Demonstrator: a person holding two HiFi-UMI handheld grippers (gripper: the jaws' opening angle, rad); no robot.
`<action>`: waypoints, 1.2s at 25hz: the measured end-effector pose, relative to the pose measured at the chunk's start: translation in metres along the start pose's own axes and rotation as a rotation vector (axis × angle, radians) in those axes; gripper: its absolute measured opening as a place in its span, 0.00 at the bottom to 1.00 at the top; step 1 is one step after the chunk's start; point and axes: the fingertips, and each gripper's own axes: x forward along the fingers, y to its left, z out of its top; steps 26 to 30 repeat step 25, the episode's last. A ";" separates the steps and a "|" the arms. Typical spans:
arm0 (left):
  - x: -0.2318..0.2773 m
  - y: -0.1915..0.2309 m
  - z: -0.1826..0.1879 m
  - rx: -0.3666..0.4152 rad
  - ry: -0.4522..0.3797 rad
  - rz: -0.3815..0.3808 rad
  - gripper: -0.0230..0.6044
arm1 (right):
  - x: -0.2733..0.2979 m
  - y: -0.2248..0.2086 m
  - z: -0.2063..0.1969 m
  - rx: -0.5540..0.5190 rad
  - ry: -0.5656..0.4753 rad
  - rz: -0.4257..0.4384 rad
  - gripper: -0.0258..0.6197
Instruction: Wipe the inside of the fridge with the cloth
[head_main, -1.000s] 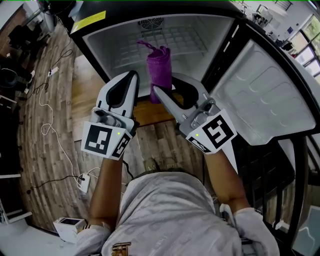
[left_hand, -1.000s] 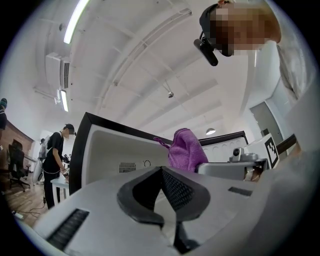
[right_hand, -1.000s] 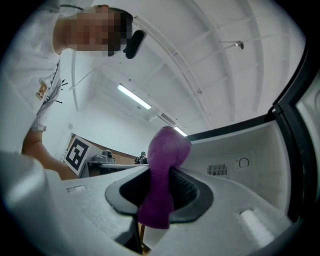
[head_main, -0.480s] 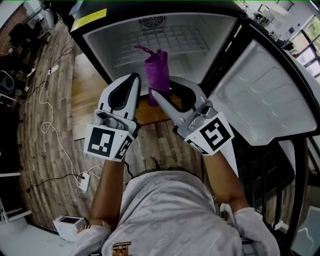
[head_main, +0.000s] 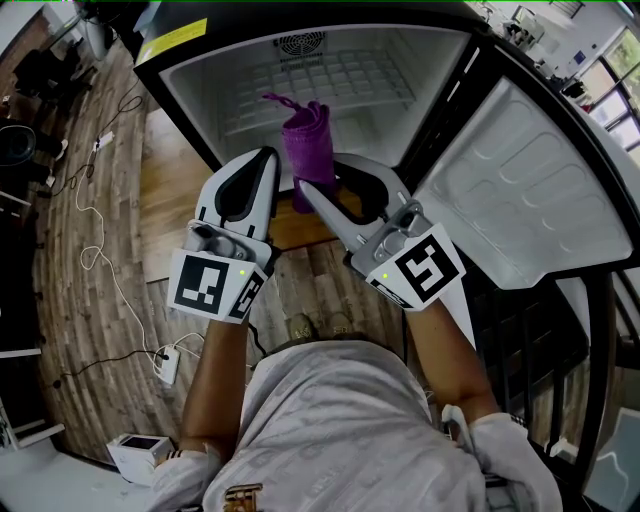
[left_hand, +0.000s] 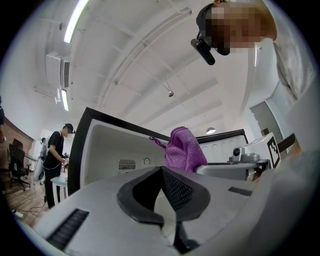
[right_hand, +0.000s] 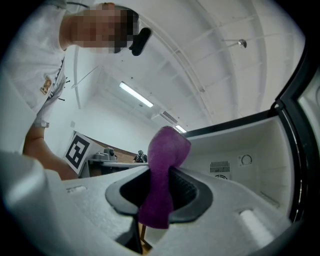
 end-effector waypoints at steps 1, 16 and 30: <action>0.000 0.000 0.000 -0.001 0.001 -0.001 0.04 | 0.000 0.000 0.000 -0.004 0.004 0.001 0.20; -0.004 -0.001 -0.001 -0.003 0.008 -0.007 0.03 | 0.000 0.010 0.002 -0.007 0.005 0.017 0.20; -0.006 -0.003 0.001 -0.002 0.007 -0.008 0.03 | -0.002 0.012 0.004 -0.003 0.002 0.015 0.20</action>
